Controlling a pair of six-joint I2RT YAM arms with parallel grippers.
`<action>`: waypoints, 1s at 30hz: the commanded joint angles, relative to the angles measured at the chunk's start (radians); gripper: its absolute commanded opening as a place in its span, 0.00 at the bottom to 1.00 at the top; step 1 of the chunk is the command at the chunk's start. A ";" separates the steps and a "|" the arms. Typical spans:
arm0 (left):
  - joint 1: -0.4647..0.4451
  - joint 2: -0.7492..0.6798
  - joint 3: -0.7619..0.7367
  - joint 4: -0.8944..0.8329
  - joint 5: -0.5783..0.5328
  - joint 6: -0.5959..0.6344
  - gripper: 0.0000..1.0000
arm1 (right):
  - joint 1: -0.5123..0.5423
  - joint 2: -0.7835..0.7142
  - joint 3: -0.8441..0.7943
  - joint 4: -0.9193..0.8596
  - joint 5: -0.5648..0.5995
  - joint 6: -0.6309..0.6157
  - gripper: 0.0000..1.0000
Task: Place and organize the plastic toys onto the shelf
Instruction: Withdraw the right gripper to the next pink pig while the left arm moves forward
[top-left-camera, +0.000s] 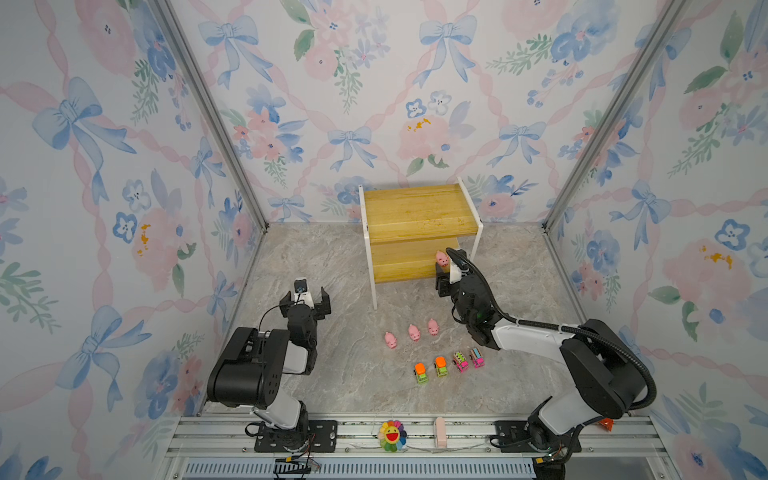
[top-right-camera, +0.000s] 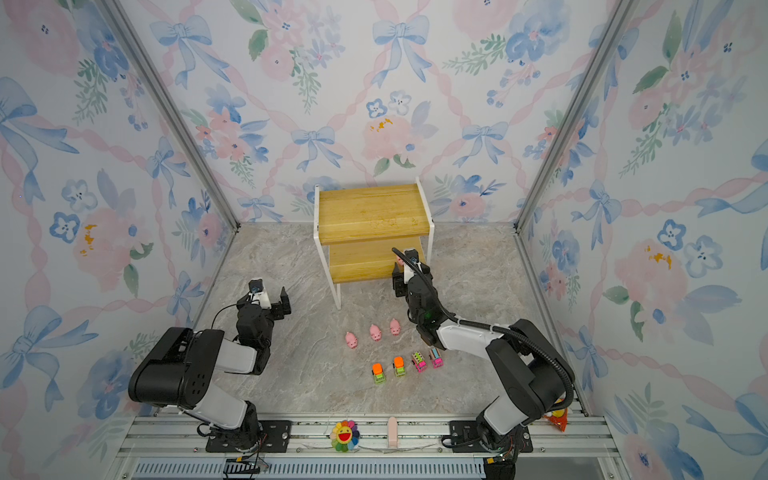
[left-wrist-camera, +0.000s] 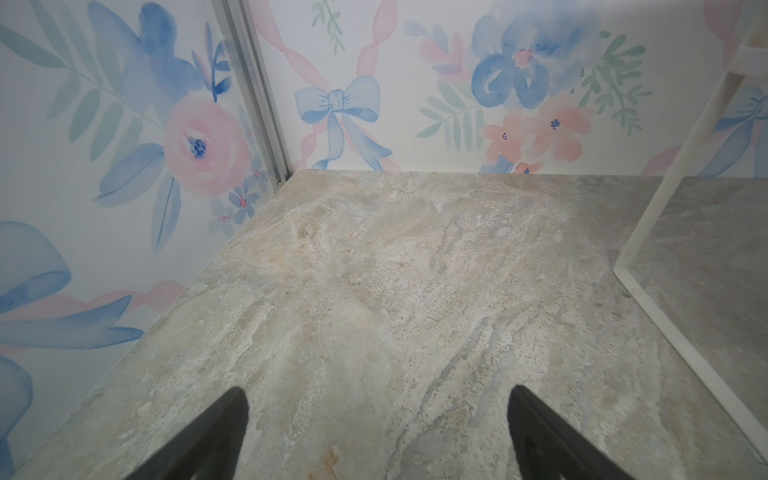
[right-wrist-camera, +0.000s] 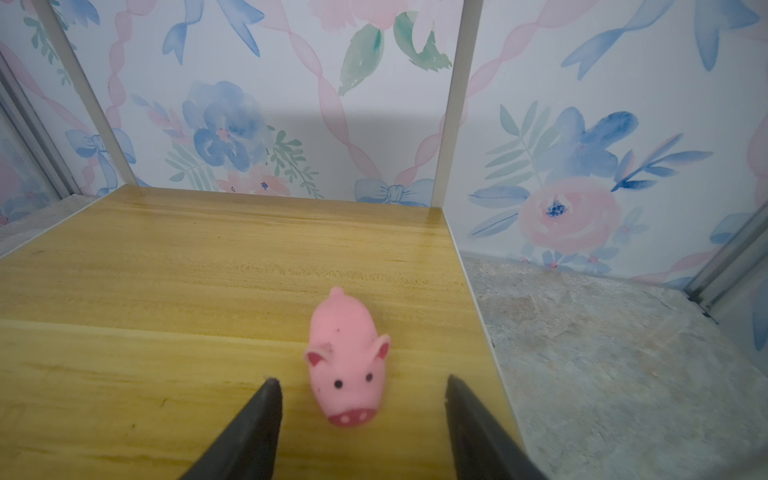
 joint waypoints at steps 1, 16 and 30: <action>-0.002 -0.005 -0.004 0.007 -0.012 -0.013 0.98 | 0.016 -0.078 -0.015 -0.062 -0.002 -0.014 0.68; -0.002 -0.004 -0.004 0.007 -0.011 -0.013 0.98 | 0.039 -0.508 -0.047 -0.704 -0.323 -0.045 0.76; -0.002 -0.004 -0.004 0.008 -0.011 -0.013 0.98 | 0.090 -0.335 -0.187 -0.686 -0.445 0.197 0.72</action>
